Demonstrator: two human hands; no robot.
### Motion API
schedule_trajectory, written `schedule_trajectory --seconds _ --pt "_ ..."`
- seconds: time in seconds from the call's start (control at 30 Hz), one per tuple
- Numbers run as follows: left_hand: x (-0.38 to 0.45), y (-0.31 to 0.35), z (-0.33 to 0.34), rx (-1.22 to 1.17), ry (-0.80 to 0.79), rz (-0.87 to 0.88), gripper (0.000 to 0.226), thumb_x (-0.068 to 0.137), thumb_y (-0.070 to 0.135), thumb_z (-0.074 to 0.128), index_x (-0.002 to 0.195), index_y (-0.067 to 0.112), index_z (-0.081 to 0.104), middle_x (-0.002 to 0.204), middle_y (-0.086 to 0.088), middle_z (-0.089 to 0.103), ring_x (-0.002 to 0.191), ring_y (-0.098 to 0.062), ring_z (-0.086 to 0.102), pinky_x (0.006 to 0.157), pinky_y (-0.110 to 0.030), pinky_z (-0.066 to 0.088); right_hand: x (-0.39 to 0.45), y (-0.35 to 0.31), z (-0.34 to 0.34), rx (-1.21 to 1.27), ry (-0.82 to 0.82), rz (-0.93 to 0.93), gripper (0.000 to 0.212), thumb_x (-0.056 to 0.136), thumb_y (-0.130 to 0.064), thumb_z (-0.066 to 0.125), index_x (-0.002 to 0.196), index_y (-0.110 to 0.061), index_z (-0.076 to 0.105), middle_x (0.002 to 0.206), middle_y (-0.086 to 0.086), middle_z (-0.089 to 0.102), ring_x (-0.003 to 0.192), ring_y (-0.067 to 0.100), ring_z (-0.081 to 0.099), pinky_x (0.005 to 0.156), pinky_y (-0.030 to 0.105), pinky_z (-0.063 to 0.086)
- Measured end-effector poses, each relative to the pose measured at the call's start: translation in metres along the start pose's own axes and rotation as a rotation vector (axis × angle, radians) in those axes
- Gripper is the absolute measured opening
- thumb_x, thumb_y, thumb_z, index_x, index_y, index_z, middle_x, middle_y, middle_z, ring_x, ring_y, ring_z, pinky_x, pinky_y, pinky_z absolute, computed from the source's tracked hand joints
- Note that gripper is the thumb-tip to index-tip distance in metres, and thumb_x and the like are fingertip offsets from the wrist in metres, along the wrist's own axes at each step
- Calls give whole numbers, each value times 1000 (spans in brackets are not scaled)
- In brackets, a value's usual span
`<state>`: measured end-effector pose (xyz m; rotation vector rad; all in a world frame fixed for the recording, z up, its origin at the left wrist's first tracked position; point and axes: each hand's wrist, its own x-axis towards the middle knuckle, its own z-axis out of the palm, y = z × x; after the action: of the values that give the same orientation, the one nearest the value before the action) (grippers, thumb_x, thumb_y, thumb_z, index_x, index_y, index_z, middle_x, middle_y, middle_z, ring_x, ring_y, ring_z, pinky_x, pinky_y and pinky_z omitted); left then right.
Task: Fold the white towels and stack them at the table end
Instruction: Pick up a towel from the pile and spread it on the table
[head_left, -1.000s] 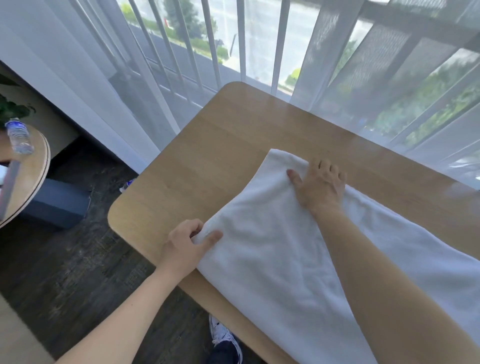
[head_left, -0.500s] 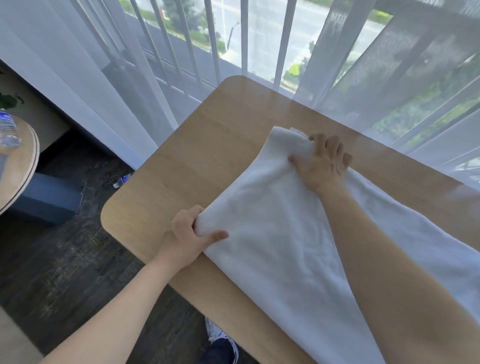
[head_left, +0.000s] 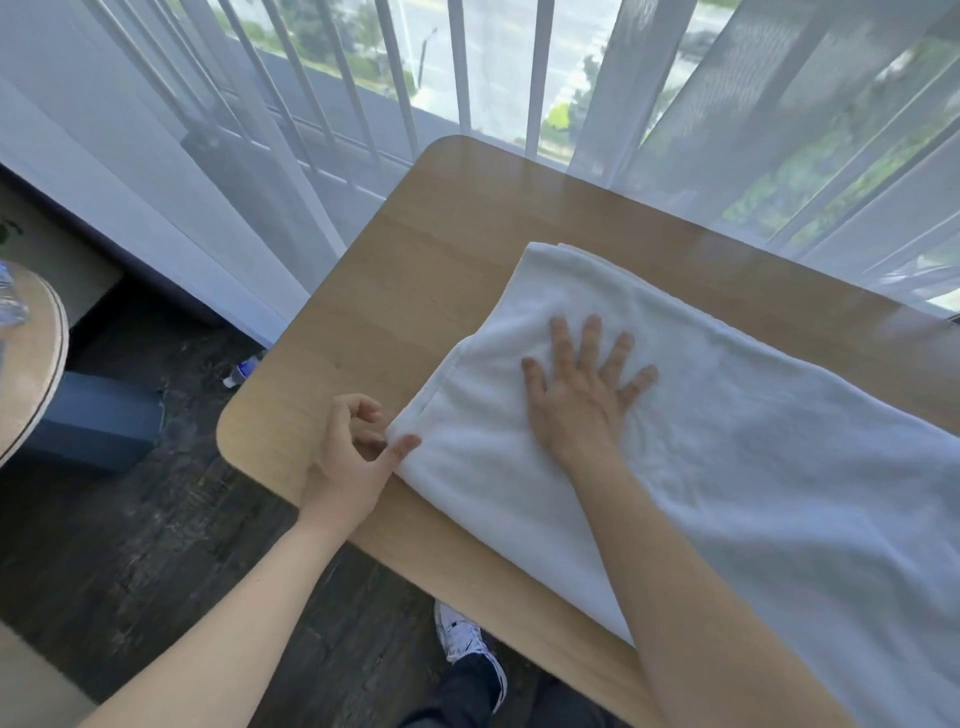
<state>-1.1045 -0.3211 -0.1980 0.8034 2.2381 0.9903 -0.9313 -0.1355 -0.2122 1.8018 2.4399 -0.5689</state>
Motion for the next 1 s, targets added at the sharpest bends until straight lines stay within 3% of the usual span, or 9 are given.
schedule_trajectory --seconds 0.13,0.27,0.4,0.47,0.6,0.73,0.83,0.9,1.0 --pt "-13 -17 -11 50 -90 88 30 72 51 78 92 35 63 96 10 62 83 1 60 67 -12 47 -40 -9 2 181 46 -160 60 105 -45 29 159 -30 10 168 2 5 154 27 -2 122 51 -7" --pt "-4 -19 -20 119 -253 120 16 82 44 77 87 35 65 93 16 63 83 1 58 70 -18 43 -69 -30 13 113 18 -444 51 106 -24 37 156 -33 27 166 4 15 154 28 5 122 50 -3" --pt "8 -15 -31 90 -323 233 13 86 33 77 80 32 65 127 34 47 107 5 56 85 -21 44 -64 -53 19 4 -71 -632 59 104 -17 35 156 -40 20 167 -3 8 154 24 -3 118 62 -5" --pt "10 -13 -34 111 -351 313 12 90 29 74 82 32 64 129 33 51 115 3 55 89 -18 44 -58 -54 21 -45 -111 -623 57 105 -19 31 155 -43 18 168 -6 3 154 21 -7 115 64 -9" --pt "13 -10 -39 154 -411 289 6 95 28 67 92 31 63 91 18 65 86 -3 60 74 -15 46 -58 -46 23 -55 -81 -576 45 108 -25 23 151 -39 23 168 -8 5 155 16 -5 116 61 -13" --pt "17 -8 -38 222 -481 235 14 100 31 59 88 28 53 77 7 62 69 -4 54 62 -19 40 -58 -45 20 9 -91 -528 48 108 -33 24 155 -35 20 168 -7 8 154 13 -3 119 52 -14" --pt "17 -9 -37 219 -415 192 16 98 32 62 85 27 53 81 7 62 74 -3 55 63 -23 39 -66 -42 19 37 -15 -465 50 106 -39 25 155 -31 20 168 -3 8 155 18 -1 120 50 -16" --pt "9 -12 -36 199 -325 163 14 94 33 66 84 33 56 91 14 63 84 3 55 66 -22 41 -84 -29 23 6 85 -297 57 103 -47 19 157 -27 17 168 -2 7 155 22 -2 120 51 -16" --pt "-8 -15 -25 219 -112 201 13 92 24 66 96 30 56 110 16 56 102 -4 51 83 -30 45 -107 -7 34 -67 59 -131 68 101 -57 11 160 -24 5 168 0 -4 154 23 -11 120 50 -18"
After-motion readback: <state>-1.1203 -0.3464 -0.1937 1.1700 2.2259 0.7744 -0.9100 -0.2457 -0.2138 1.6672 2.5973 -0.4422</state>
